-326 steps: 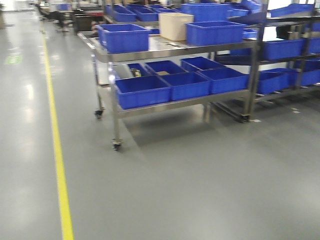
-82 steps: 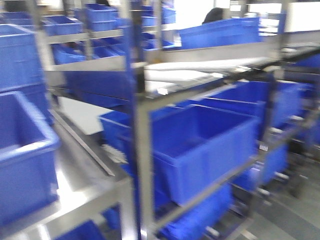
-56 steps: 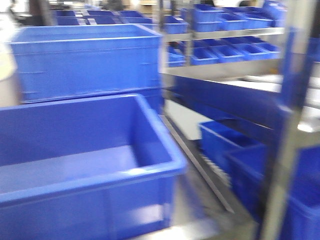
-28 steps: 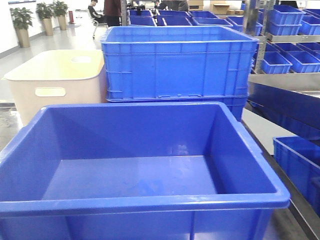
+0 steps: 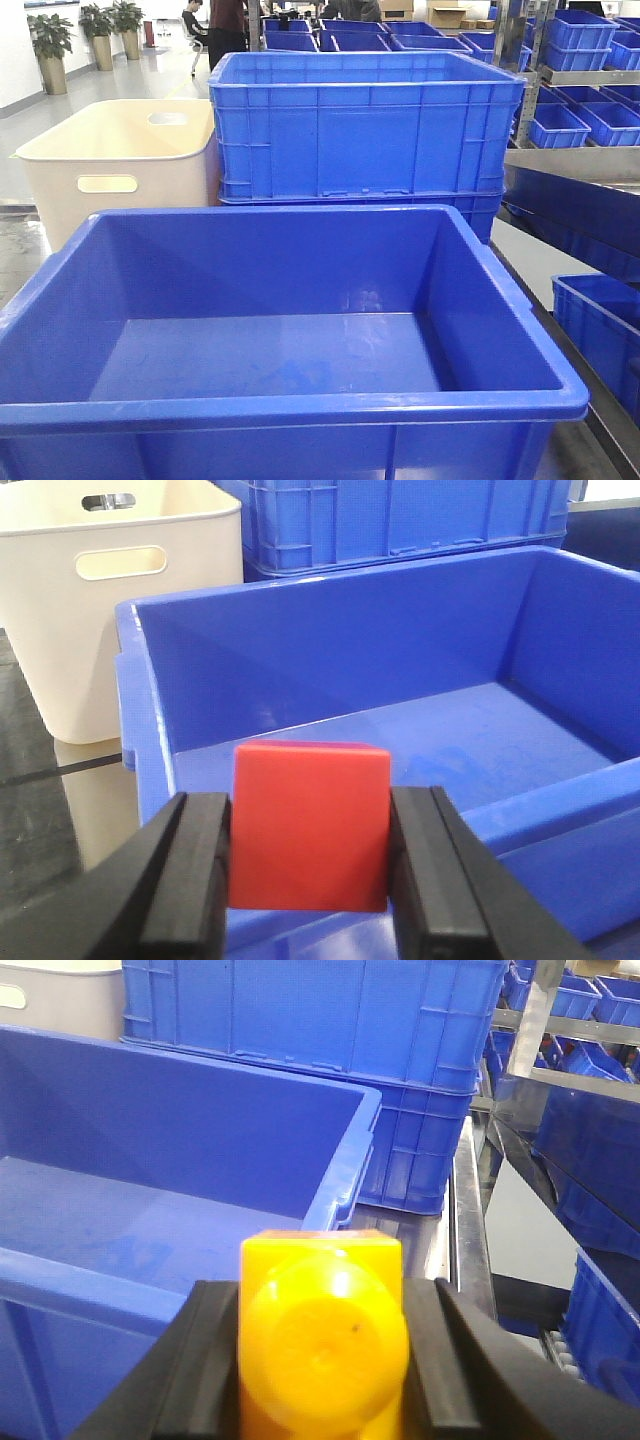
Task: Pick red and yellow blocks into blue bin
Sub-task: 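Extend both grippers with blocks over the blue bin, then open both grippers to drop the red cube and yellow brick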
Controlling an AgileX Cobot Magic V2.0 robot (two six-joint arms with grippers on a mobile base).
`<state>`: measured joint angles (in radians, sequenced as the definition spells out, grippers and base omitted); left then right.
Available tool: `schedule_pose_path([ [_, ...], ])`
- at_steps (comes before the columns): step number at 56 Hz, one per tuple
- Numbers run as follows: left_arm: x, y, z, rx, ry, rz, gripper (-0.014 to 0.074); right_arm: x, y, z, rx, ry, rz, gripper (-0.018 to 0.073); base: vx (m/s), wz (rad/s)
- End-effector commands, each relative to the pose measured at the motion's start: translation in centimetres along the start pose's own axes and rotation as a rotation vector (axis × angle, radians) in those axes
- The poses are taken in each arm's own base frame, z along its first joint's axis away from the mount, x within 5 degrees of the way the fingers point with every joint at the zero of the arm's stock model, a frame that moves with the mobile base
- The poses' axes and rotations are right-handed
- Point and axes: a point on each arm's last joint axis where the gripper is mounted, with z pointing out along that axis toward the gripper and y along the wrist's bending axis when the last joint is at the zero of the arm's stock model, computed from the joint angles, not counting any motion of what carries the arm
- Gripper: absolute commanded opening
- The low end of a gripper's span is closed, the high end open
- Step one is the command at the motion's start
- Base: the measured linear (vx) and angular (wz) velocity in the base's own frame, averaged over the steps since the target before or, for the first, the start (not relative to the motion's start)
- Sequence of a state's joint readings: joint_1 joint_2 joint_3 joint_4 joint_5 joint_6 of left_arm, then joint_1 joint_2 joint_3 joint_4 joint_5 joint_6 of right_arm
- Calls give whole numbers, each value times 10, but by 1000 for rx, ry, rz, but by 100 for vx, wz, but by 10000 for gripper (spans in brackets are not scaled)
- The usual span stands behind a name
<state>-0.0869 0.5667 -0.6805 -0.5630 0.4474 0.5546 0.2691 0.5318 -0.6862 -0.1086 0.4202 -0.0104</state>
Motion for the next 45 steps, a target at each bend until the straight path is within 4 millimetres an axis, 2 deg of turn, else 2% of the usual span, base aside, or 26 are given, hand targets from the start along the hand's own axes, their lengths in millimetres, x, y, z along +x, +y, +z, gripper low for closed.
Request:
schedule_pose_path([
  [1,-14,2,-3,-27,-88,-26,2,-17,-2,-3,8,-112,-16,-11,0,0],
  [11,-14,2,-3,-28,-89,-27,2,-20,-1,-4,7,-147,-9,-11,0,0],
  [17,-15,3,-3,-33,-96,-26,2,-21,0,-3,-15,-150,70,-11,0,0],
  [24,-18,5,4,-34,-99,-66,2,-22,3,13,-44,-110,144,-11,0,0],
  [28,-25,8,17,-33,-78,-71,2,-27,5,35,-62,-54,134,-11,0,0],
  [32,-38,12,39,-16,-32,-53,2,-39,11,59,-112,-19,103,-11,0,0],
  [36,-49,16,63,12,13,-18,2,-57,26,86,-193,-9,40,-11,0,0],
  [45,-77,23,120,88,29,-33,8,-88,64,161,-305,8,-105,-1,0,0],
])
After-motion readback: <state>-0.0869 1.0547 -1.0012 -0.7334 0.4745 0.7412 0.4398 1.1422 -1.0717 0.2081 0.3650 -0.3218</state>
